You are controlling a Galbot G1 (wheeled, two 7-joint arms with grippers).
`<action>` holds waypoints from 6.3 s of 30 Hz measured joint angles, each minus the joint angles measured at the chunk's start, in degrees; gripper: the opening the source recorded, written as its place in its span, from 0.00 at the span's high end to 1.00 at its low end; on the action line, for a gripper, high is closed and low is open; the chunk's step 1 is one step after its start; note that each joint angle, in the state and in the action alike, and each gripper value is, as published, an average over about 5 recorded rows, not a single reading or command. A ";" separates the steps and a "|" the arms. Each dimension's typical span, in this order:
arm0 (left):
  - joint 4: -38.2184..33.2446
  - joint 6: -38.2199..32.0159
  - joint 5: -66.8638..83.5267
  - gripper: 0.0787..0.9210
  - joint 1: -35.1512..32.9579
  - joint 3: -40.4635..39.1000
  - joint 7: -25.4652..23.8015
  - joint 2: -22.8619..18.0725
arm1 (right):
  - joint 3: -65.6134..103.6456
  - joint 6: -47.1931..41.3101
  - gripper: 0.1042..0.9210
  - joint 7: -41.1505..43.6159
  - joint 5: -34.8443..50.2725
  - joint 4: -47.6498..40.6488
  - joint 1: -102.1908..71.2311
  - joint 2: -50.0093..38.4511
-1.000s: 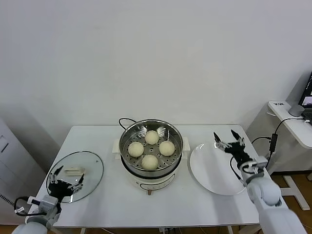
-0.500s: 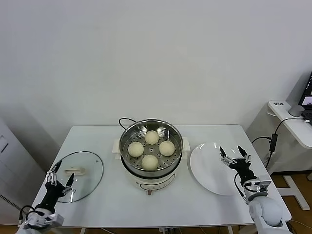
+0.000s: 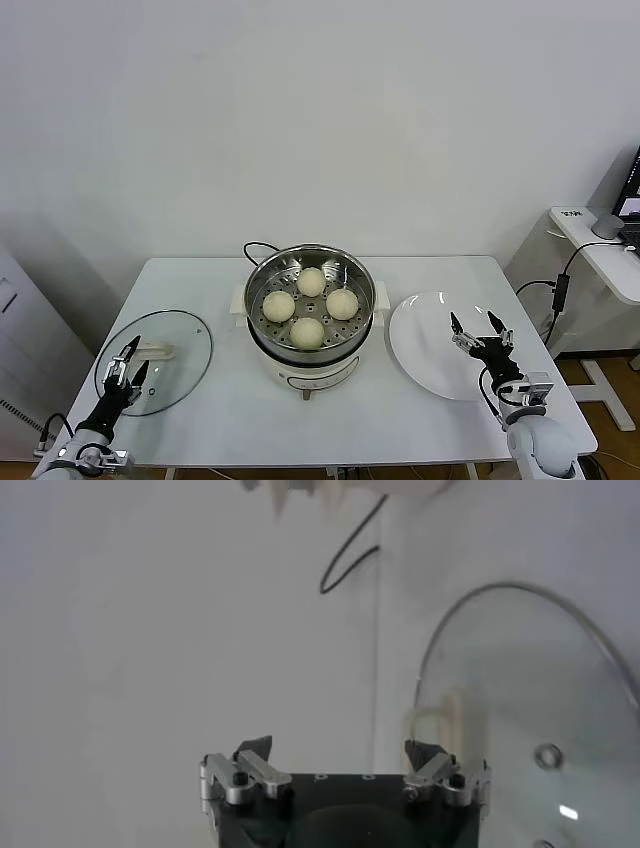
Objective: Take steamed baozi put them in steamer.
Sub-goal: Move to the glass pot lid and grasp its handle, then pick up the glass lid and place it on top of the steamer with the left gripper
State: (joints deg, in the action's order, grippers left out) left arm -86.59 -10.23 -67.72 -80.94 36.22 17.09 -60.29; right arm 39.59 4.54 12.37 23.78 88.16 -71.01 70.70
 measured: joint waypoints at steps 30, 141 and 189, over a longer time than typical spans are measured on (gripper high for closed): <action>9.03 -0.84 -4.46 0.13 9.85 -2.18 0.36 -0.98 | -0.08 0.30 0.12 0.28 -1.53 -1.36 -0.49 0.68; -19.90 43.07 -12.40 0.96 29.88 -42.63 -31.06 -14.03 | 0.39 1.04 0.12 0.85 -4.28 -1.13 -0.72 0.42; -15.53 43.33 -10.76 0.84 29.09 -43.84 -28.36 -16.92 | 0.74 1.62 0.12 1.23 -4.70 -1.47 -1.43 0.77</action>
State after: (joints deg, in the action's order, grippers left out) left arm -102.12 33.10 -78.48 -51.85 -7.62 -11.28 -77.21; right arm 40.33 6.16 13.60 19.08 86.69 -72.43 71.46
